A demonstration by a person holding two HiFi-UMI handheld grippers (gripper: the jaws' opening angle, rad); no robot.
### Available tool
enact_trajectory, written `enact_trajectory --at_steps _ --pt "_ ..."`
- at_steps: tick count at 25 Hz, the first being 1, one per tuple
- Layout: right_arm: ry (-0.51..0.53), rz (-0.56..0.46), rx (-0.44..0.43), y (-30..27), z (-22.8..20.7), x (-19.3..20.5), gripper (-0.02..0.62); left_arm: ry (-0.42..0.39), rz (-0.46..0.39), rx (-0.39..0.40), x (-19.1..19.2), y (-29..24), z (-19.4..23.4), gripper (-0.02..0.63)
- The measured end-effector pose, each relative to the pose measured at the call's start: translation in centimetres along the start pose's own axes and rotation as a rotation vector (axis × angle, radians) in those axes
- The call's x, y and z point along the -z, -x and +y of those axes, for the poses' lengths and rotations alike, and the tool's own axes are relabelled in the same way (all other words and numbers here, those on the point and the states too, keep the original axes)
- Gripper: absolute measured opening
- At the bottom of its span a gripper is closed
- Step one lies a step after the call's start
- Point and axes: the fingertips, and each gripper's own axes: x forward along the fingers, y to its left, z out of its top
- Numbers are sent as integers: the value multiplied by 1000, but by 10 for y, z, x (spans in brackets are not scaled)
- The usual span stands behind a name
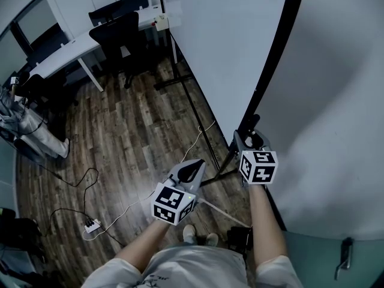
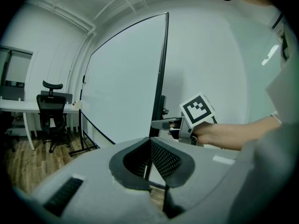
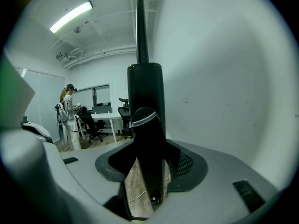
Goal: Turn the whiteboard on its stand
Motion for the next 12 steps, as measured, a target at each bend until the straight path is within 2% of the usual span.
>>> enact_trajectory --at_steps 12 --pt "-18 -1 38 8 -8 3 183 11 1 -24 7 16 -8 11"
